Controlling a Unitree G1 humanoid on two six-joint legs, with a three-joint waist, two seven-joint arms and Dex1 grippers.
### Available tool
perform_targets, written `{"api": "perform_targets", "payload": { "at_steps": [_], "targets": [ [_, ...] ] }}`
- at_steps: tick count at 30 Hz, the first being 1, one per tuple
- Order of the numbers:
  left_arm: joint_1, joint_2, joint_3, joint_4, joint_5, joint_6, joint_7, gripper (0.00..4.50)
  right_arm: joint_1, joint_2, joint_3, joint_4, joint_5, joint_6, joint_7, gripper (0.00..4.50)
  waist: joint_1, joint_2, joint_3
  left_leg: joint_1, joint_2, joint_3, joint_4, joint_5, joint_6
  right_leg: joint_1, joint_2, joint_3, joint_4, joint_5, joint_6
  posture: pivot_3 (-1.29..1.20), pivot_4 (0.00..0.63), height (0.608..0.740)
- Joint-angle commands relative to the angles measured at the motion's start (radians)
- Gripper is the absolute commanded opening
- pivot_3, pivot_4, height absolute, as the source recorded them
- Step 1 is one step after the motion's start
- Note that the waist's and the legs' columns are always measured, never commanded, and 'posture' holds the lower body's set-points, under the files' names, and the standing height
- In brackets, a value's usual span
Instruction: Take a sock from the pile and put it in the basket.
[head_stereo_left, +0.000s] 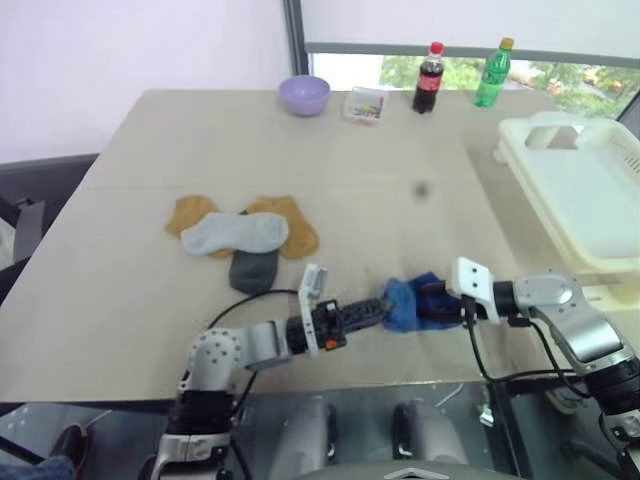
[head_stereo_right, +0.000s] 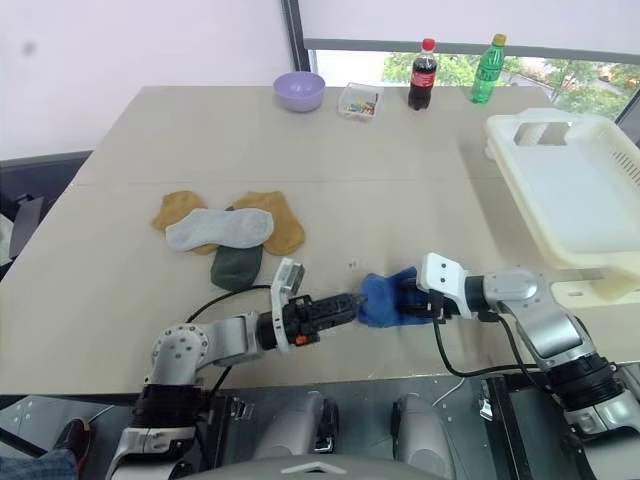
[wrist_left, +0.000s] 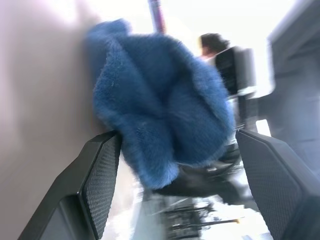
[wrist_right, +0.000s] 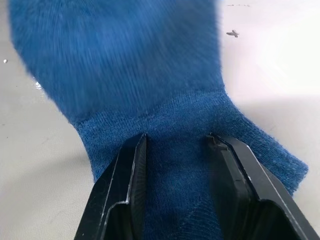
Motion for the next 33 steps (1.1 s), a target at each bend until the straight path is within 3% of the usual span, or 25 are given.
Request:
{"api": "perform_targets", "payload": {
  "at_steps": [1, 5, 16, 22, 29, 33],
  "targets": [
    [-0.042, -0.035, 0.004, 0.018, -0.104, 0.021, 0.008, 3.89, 0.003, 0.009, -0.002, 0.024, -0.031, 0.026, -0.037, 1.91, -0.001, 0.0, 0.0, 0.0, 0.0, 0.0, 0.0, 0.0, 0.0, 0.0, 0.0, 0.0, 0.0, 0.0, 0.0, 0.0, 0.15, 0.733],
    [-0.069, -0.059, -0.005, 0.048, -0.12, 0.011, 0.027, 3.89, -0.007, 0.015, -0.009, 0.023, -0.028, 0.037, -0.048, 1.91, -0.003, 0.0, 0.0, 0.0, 0.0, 0.0, 0.0, 0.0, 0.0, 0.0, 0.0, 0.001, 0.0, 0.0, 0.0, 0.0, 0.15, 0.733],
    [-0.162, -0.126, -0.024, 0.163, 0.063, -0.081, -0.069, 3.89, 0.006, -0.02, -0.07, -0.09, 0.017, 0.122, -0.068, 1.91, 0.0, -0.001, 0.001, -0.002, 0.0, 0.0, 0.0, 0.0, 0.0, -0.001, 0.0, 0.0, -0.001, 0.0, 0.0, 0.0, 0.15, 0.733],
    [-0.197, -0.156, -0.009, 0.204, 0.109, -0.094, -0.112, 3.89, 0.023, -0.095, -0.135, -0.227, 0.06, 0.24, -0.065, 1.91, 0.0, 0.0, 0.001, -0.016, 0.0, -0.002, 0.0, 0.001, -0.001, -0.011, 0.0, -0.003, -0.005, 0.001, 0.0, 0.0, 0.15, 0.733],
    [-0.255, -0.211, -0.02, 0.271, 0.182, -0.124, -0.152, 3.89, 0.061, -0.209, -0.229, -0.264, 0.073, 0.31, -0.065, 1.91, 0.01, -0.001, 0.002, -0.017, -0.002, -0.003, 0.0, -0.001, 0.002, -0.009, -0.001, -0.005, -0.009, 0.001, 0.0, 0.0, 0.15, 0.733],
    [-0.288, -0.261, -0.031, 0.307, 0.225, -0.151, -0.197, 3.89, 0.099, -0.255, -0.356, -0.336, 0.19, 0.409, -0.036, 1.91, 0.016, -0.001, 0.003, -0.017, -0.002, -0.004, 0.0, -0.002, 0.003, -0.009, -0.001, -0.005, -0.01, 0.001, 0.0, 0.0, 0.15, 0.733]
  ]
}}
